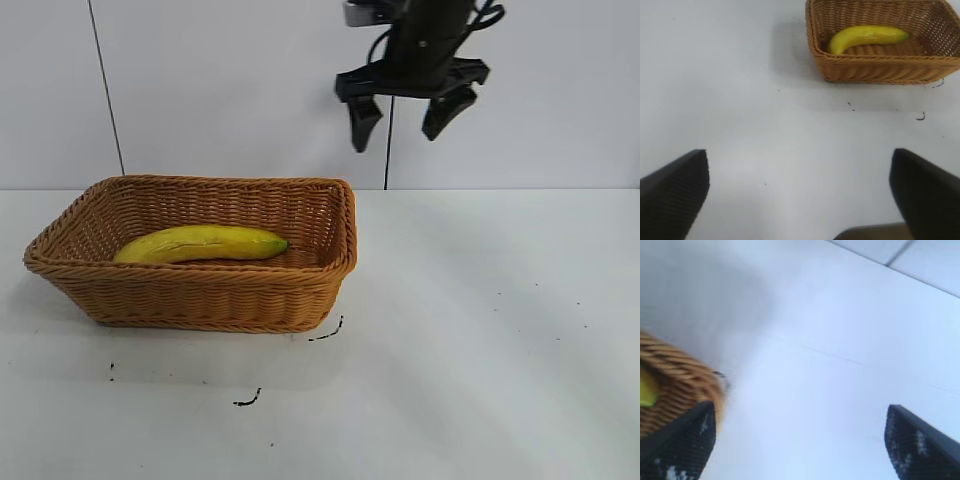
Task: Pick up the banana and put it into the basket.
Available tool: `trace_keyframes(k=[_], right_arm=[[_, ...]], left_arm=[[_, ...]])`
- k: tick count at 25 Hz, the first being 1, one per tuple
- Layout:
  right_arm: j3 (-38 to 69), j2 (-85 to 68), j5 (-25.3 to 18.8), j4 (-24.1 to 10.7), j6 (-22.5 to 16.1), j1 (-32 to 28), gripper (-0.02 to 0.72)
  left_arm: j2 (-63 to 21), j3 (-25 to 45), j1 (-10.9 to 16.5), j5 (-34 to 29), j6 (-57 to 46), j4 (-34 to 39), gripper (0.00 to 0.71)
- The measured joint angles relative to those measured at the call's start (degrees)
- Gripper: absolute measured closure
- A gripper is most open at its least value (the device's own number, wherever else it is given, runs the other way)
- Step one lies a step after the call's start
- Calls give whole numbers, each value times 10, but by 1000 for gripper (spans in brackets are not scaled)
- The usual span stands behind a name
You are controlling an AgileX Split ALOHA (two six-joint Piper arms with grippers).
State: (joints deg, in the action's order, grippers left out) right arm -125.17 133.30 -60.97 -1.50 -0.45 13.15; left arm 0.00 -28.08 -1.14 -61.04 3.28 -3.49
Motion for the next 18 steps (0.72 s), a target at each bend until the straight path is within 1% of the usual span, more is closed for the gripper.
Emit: trace_keyframes(k=[4, 8, 13, 15, 18], right_arm=[[0, 0, -13, -1, 0, -65, 50], [0, 0, -23, -1, 0, -107, 50], [0, 0, -77, 1, 5, -117, 51], [0, 0, -84, 1, 13, -117, 59], [2, -6, -87, 1, 14, -117, 61]], left_arm=[[0, 0, 0, 0, 0, 0, 15], [0, 0, 0, 0, 0, 0, 15], [0, 0, 0, 0, 0, 0, 15], [0, 0, 0, 0, 0, 0, 15], [0, 0, 0, 0, 0, 0, 15]])
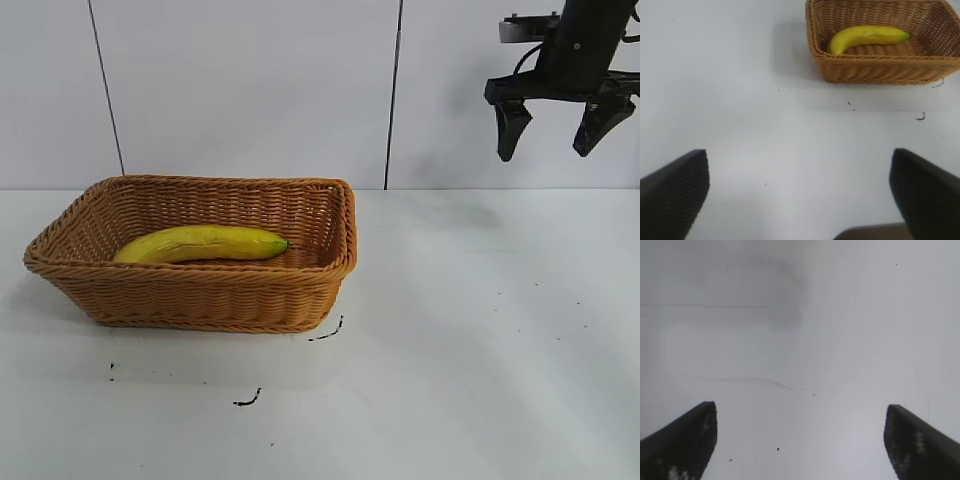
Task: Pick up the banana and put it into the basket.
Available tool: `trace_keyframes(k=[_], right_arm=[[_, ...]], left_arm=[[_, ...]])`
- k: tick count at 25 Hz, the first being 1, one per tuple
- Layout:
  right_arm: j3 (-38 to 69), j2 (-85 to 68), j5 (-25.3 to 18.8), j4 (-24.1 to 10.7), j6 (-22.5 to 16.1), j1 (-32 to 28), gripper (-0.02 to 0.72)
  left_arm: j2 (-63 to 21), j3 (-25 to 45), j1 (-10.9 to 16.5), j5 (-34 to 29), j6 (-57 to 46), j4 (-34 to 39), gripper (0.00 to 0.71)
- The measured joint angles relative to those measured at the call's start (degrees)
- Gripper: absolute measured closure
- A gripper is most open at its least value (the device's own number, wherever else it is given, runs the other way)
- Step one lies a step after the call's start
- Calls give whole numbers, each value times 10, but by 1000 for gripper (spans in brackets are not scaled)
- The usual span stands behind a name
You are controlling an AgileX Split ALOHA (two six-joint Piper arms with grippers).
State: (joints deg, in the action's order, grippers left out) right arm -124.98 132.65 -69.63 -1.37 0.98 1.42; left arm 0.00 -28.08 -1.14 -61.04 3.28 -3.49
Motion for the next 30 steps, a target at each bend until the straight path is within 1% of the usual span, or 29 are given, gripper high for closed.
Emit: trace_keyframes(k=[3, 8, 24, 26, 30], right_arm=[[27, -31, 1, 0, -1, 0, 63], [140, -152, 1, 0, -1, 0, 69], [642, -659, 1, 0, -1, 0, 69], [703, -725, 16, 0, -1, 0, 69], [823, -853, 71, 2, -1, 0, 69]], left_arm=[[0, 0, 0, 0, 0, 0, 15], [0, 0, 0, 0, 0, 0, 15], [0, 0, 0, 0, 0, 0, 15], [0, 0, 0, 0, 0, 0, 15], [0, 0, 0, 0, 0, 0, 15]])
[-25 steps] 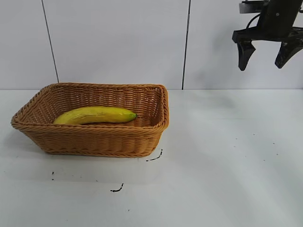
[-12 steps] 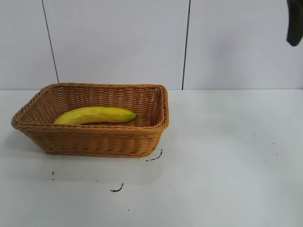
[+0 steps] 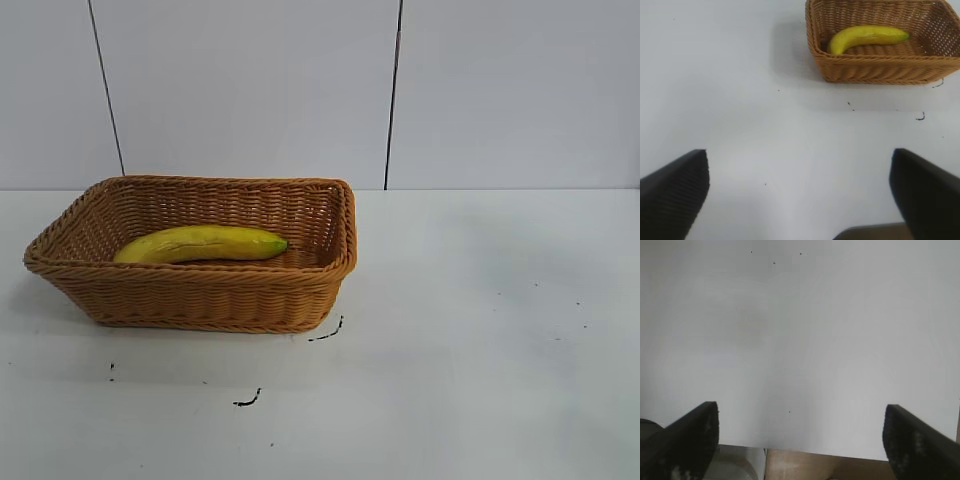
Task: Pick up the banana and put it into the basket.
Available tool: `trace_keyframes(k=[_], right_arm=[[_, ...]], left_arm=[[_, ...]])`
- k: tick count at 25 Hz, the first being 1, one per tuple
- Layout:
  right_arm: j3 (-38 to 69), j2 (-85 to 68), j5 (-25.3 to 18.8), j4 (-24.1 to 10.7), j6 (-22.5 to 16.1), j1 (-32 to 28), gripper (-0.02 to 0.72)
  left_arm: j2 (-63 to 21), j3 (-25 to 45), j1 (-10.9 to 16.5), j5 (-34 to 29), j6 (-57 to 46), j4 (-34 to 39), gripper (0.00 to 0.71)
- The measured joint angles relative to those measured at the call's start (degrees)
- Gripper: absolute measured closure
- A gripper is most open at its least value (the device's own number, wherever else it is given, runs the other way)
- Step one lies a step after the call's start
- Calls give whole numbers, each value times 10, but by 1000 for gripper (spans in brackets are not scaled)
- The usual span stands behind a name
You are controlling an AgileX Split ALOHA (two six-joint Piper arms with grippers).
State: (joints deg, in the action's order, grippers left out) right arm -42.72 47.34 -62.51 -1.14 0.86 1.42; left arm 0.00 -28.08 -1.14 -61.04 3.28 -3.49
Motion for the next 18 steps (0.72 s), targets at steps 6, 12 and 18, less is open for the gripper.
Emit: trace_keyframes(k=[6, 12, 18], right_arm=[[127, -198, 22, 3, 0, 0, 70], [142, -337, 38, 4, 0, 0, 71], [143, -426, 40, 5, 0, 0, 71]], left_arm=[[0, 0, 0, 0, 0, 0, 15], [0, 0, 0, 0, 0, 0, 15], [0, 0, 0, 0, 0, 0, 15]])
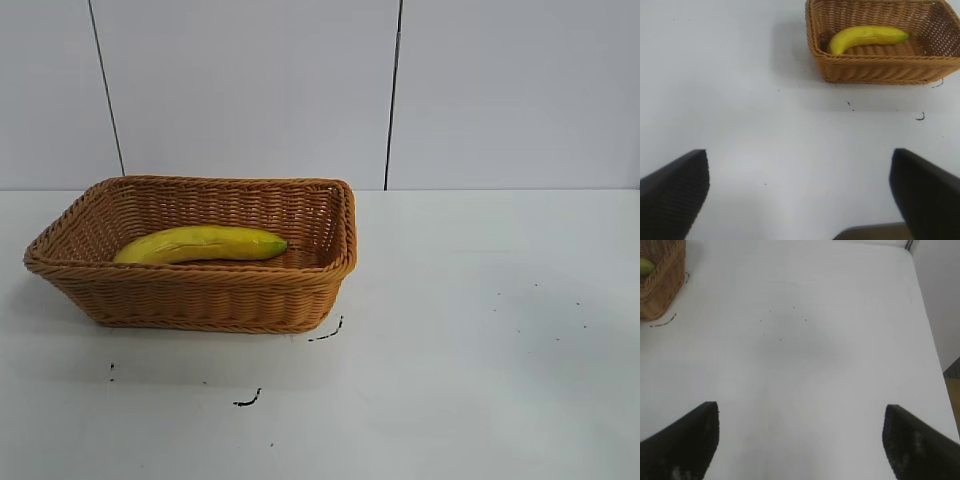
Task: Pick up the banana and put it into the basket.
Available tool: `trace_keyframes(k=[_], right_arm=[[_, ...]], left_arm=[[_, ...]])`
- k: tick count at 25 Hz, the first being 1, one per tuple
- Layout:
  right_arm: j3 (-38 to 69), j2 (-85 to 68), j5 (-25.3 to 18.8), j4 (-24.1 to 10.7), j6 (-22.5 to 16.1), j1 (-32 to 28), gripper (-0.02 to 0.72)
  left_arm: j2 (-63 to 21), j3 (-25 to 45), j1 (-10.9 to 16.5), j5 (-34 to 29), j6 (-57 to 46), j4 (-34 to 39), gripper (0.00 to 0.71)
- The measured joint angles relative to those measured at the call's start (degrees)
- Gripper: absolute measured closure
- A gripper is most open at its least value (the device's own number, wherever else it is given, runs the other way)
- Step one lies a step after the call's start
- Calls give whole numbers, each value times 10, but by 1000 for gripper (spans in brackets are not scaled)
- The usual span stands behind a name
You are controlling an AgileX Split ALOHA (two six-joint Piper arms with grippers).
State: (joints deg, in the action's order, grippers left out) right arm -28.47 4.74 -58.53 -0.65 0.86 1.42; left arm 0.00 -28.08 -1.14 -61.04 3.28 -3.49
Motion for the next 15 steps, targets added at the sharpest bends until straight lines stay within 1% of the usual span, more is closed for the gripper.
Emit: trace_keyframes(k=[4, 15], right_arm=[[0, -47, 0, 1, 0, 0, 71], [1, -51, 0, 6, 0, 1, 71]], left_arm=[[0, 0, 0, 0, 0, 0, 15], [0, 0, 0, 0, 0, 0, 15]])
